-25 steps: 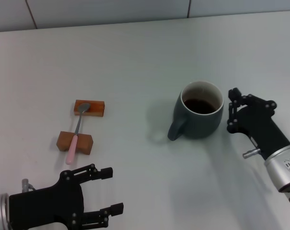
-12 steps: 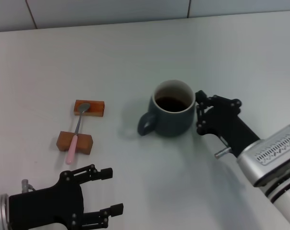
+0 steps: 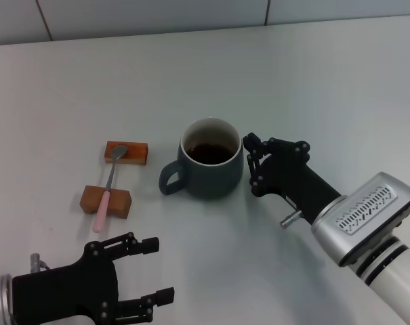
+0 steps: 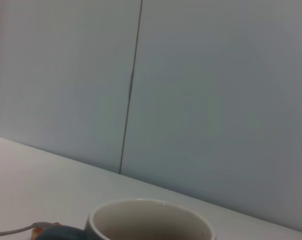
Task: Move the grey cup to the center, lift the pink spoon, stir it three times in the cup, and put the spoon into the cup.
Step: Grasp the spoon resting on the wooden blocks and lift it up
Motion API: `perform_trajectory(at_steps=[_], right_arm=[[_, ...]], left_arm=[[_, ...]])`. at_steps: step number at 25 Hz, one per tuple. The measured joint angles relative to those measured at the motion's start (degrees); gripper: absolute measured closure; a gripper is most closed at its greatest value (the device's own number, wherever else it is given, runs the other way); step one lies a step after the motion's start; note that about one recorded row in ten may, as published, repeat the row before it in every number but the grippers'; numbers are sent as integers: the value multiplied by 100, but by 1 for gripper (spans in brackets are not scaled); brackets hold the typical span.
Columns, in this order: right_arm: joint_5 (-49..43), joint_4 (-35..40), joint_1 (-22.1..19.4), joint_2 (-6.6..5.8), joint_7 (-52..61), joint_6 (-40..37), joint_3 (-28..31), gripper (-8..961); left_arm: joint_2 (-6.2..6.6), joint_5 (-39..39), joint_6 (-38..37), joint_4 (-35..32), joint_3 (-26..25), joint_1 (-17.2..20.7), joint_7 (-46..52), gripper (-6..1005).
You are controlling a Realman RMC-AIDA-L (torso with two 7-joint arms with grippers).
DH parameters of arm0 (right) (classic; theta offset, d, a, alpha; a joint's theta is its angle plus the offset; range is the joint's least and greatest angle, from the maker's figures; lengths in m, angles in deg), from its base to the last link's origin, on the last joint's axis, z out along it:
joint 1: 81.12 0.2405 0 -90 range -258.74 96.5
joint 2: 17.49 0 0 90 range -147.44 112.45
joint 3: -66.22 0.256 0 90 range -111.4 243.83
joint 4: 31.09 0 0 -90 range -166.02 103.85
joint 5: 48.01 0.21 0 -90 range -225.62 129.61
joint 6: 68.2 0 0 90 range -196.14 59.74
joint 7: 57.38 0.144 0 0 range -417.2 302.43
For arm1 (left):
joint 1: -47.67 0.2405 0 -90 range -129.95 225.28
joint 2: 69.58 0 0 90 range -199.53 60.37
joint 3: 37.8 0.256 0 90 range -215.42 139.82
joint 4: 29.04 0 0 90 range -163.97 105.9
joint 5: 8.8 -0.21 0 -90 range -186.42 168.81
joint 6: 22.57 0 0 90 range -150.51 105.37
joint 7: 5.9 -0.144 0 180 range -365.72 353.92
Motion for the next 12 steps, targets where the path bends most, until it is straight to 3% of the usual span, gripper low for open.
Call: perform_trajectory(at_steps=[3,7,9,10,12], right_arm=[[-2,9,-139,4,0,-177,121,918],[-73,221,-584,-20,292,-1043,337,902],[-510,622,-709,-42,868,-1650,188,891],[-1293,1262,-751,-62,1683,-2297,-98,886],[-1633,1598,-754,-64,2084,-2549,-223,875]], left_arm=[[1,1,0,0,0,-2,0,219],[0,1,4,0,0,-1,-5,220],[0,1,11,0,-2,1,-15,220],[0,1,12,0,-4,2,-22,221],[0,7,11,0,-15,10,-67,221]])
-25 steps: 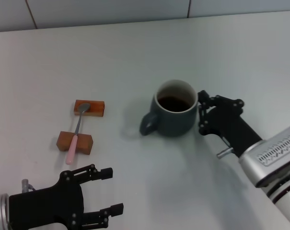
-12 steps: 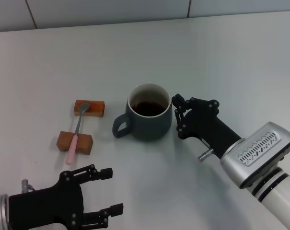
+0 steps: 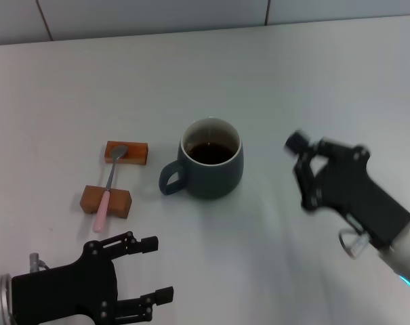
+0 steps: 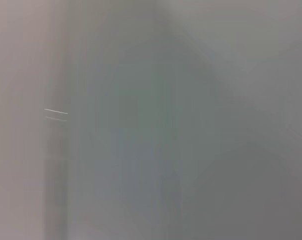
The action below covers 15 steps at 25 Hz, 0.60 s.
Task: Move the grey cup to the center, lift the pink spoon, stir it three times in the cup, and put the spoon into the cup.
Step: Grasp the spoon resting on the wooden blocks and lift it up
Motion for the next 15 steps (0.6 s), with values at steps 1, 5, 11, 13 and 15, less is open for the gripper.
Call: perform_trajectory(at_steps=[1,5,11,13,15], right_arm=[[-424,402,6,-5,522,-322,-123,870],[-1517,1720,102,-9,2224,-967,-514,849],[-2025,2784,122,15,3803,-994,-733,817],[-2004,2828,36,26,3774,-929,-658,806],[-2003,2822,21,27,3707,-916,-654,795]], left_arm=[[0,4,-1,0,-3,2,-10,221],[0,23,-2,0,-29,24,-19,222],[35,1013,-441,220,-68,315,25,223],[68,1696,-752,767,-188,458,196,224],[70,1846,-832,995,-260,494,285,224]])
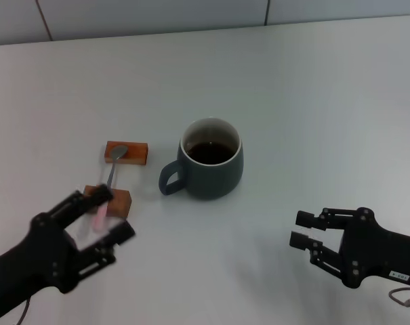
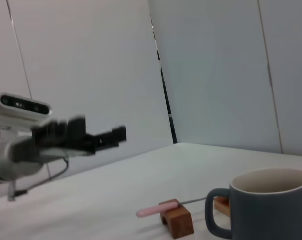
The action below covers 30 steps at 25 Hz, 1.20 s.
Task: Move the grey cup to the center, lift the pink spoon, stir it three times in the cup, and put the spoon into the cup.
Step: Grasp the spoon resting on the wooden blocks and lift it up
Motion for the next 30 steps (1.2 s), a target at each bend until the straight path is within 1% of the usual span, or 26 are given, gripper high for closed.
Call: perform_trajectory(at_steps=[1,3,6,8,11,13,17,21,23,30], right_arm=[[6,-21,-19,2,-107,17,4,790],[44,-133,-78,8,-508,62,11,707],[53,-222,-109,8,-763,69,35,582],[53,-332,-137,8,-1011,69,84,506],[53,-358,-143,7,-1052,69,88,392],[51,-363,-139,5,-1056,69,88,310],[49,-360,-138,-1,-1056,66,88,134],[47,-351,-142,-6,-1054,45,87,125],[45,-352,-143,-7,-1041,25,87,120],[41,-351,-122,-10,-1005,0,46,120]], left_arm=[[1,102,-64,226,-96,31,89,224],[0,171,-125,540,-298,73,215,225],[-6,177,-109,939,-586,129,314,225],[-9,184,107,1279,-787,205,429,226],[-9,187,294,1469,-886,261,495,227],[-13,196,554,1732,-1006,393,527,227],[-5,211,662,1822,-1187,515,696,228],[-22,213,754,1870,-1270,554,979,229],[-33,212,859,2020,-1268,517,1025,229],[-41,209,965,2064,-1295,504,1176,231]])
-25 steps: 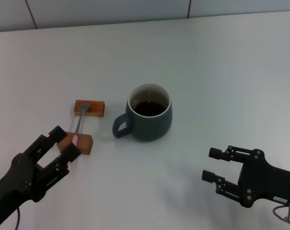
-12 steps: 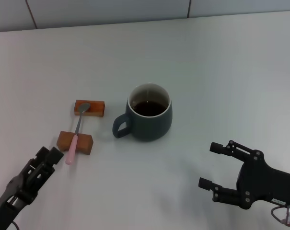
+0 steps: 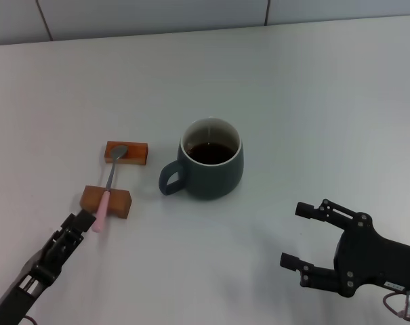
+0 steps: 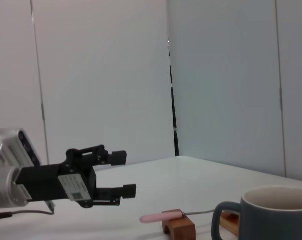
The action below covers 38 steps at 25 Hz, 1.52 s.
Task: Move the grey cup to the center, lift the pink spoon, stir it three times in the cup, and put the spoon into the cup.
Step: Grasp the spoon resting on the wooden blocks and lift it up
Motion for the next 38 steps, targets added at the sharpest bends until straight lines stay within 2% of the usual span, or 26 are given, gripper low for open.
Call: perform_trajectory(at_steps=[13,38], right_arm=[[0,-1,-23,9,7,-3,-5,120],[-14,-17,-22,0,16,36,-20,120]], left_arm=[[-3,54,556,136,-314,28,331,233],[-12,17,1007,219,-337,-155,682,239]])
